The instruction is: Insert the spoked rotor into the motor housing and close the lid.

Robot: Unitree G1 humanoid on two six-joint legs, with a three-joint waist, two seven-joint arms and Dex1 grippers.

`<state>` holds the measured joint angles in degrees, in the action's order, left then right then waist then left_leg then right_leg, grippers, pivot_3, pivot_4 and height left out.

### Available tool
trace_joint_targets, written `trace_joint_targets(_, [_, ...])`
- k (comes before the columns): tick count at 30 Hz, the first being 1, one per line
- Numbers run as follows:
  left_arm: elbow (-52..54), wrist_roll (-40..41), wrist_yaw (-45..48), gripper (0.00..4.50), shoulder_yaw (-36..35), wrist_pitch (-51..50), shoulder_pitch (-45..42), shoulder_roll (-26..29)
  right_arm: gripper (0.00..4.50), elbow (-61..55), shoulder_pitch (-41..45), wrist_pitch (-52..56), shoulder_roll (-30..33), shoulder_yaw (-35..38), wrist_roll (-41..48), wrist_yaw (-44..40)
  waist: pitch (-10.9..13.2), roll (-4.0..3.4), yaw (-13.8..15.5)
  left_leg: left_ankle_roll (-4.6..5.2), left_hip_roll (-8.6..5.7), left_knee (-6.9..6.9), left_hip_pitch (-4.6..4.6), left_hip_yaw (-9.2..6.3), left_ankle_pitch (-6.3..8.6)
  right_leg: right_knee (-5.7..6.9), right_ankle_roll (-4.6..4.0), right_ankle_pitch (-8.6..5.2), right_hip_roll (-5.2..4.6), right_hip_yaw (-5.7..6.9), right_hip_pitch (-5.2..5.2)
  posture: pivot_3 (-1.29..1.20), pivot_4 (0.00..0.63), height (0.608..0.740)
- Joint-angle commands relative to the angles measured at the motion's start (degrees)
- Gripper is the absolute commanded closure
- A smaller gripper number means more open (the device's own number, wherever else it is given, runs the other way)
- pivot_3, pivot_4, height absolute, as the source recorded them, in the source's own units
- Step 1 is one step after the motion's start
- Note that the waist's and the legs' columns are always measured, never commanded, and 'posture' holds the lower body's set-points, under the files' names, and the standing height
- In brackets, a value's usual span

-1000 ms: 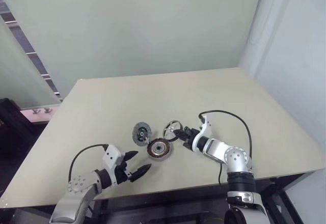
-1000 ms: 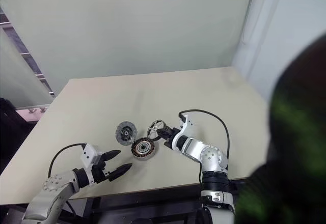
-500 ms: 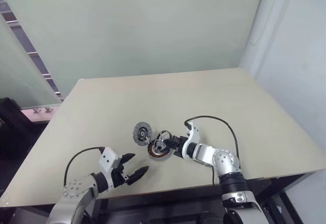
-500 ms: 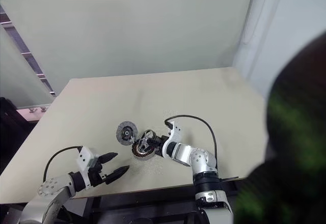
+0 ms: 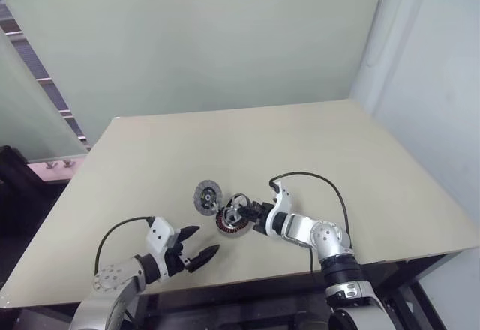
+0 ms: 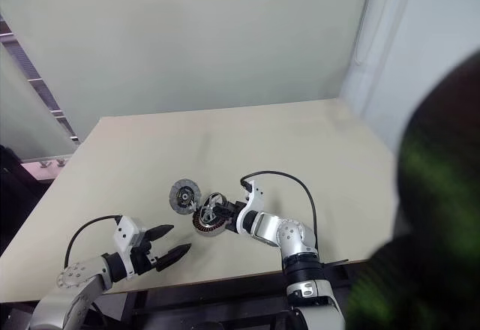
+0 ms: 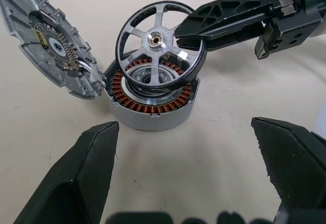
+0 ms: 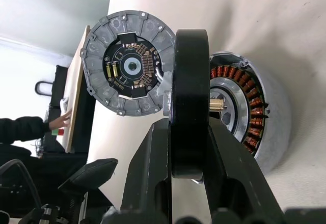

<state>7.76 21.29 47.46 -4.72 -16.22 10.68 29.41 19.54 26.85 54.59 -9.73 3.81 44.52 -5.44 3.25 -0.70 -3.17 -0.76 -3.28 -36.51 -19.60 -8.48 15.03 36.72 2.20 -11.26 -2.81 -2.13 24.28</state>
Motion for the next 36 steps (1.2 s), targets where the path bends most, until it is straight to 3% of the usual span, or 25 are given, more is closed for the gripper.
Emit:
trace_joint_targets(1, [1.34,0.50,0.07,0.00,-0.44,1.00,-0.87,0.11,4.05,-1.85,2.63,0.08,-9.23,-0.55,2.34,0.12,0.00,0.00,0.01,0.00,0.00,0.00,0.00,0.00,0.00,0.00,0.00,0.00,0.00,0.00,0.00,0.00,0.000,0.740])
trace_joint_targets(18, [1.26,0.38,-0.07,0.00,-0.38,1.16,-1.30,-0.20,4.05,0.01,2.11,-2.95,-9.05,-4.25,0.97,1.83,0.00,0.00,0.01,0.00,-0.01,0.00,0.00,-0.01,0.00,-0.01,0.00,0.00,0.00,0.00,0.00,0.00,0.000,0.740])
trace_joint_targets(27, [1.24,0.12,-0.02,0.00,0.15,1.51,-1.17,-0.57,0.95,-5.33,1.70,-1.19,-6.12,-6.24,0.83,2.34,0.00,0.01,0.01,0.01,-0.01,0.00,-0.01,0.00,0.00,-0.01,0.00,0.00,0.00,-0.01,0.00,0.00,0.000,0.740])
trace_joint_targets(36, [0.52,0.11,0.10,0.00,0.99,1.48,-2.27,-0.67,0.95,-16.36,1.51,10.36,0.84,-7.52,1.50,2.18,-0.01,0.02,0.07,0.00,-0.01,-0.01,-0.03,-0.02,0.01,-0.01,0.00,0.00,0.00,0.01,0.01,0.00,0.000,0.740])
